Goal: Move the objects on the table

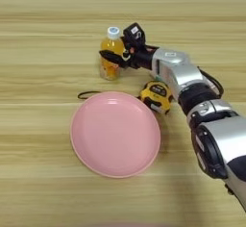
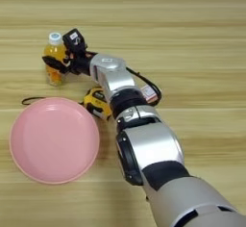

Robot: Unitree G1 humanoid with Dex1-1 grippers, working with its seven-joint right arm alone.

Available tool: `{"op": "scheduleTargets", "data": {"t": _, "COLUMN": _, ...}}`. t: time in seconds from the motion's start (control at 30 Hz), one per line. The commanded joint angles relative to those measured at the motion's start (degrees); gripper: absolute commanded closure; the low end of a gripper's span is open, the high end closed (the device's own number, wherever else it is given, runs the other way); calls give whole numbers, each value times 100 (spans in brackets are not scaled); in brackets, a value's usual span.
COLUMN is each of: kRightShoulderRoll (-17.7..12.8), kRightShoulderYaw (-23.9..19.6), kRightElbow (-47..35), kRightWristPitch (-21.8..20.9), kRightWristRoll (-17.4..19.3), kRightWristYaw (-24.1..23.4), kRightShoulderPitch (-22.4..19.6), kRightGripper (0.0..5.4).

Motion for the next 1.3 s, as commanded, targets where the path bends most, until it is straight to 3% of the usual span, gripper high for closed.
{"op": "scheduleTargets", "data": {"t": 0.03, "kRightShoulderRoll": -82, "kRightShoulderYaw": -126, "kRightElbow": -683, "kRightWristPitch": -89, "kRightWristRoll": 155, "kRightWristYaw": 21, "kRightShoulderPitch": -542, "kRightGripper": 179}}
{"op": "scheduleTargets", "data": {"t": 0.27, "kRightShoulderRoll": -246, "kRightShoulderYaw": -220, "kRightElbow": -1365, "kRightWristPitch": 135, "kRightWristRoll": 270, "kRightWristYaw": 216, "kRightShoulderPitch": -398, "kRightGripper": 179}}
{"op": "scheduleTargets", "data": {"t": 0.47, "kRightShoulderRoll": -590, "kRightShoulderYaw": -357, "kRightElbow": -2306, "kRightWristPitch": 559, "kRightWristRoll": 427, "kRightWristYaw": 490, "kRightShoulderPitch": -192, "kRightGripper": 179}}
{"op": "scheduleTargets", "data": {"t": 0.8, "kRightShoulderRoll": -1836, "kRightShoulderYaw": -710, "kRightElbow": -4463, "kRightWristPitch": 1929, "kRightWristRoll": 960, "kRightWristYaw": 1252, "kRightShoulderPitch": 524, "kRightGripper": 179}}
{"op": "scheduleTargets", "data": {"t": 1.0, "kRightShoulderRoll": -2504, "kRightShoulderYaw": -884, "kRightElbow": -5185, "kRightWristPitch": 2282, "kRightWristRoll": 1223, "kRightWristYaw": 1738, "kRightShoulderPitch": 1090, "kRightGripper": 179}}
{"op": "scheduleTargets", "data": {"t": 1.2, "kRightShoulderRoll": -3048, "kRightShoulderYaw": -1096, "kRightElbow": -5408, "kRightWristPitch": 2450, "kRightWristRoll": 1273, "kRightWristYaw": 1896, "kRightShoulderPitch": 1564, "kRightGripper": 179}}
{"op": "scheduleTargets", "data": {"t": 1.3, "kRightShoulderRoll": -3266, "kRightShoulderYaw": -1284, "kRightElbow": -5602, "kRightWristPitch": 2560, "kRightWristRoll": 1390, "kRightWristYaw": 1990, "kRightShoulderPitch": 2030, "kRightGripper": 179}}
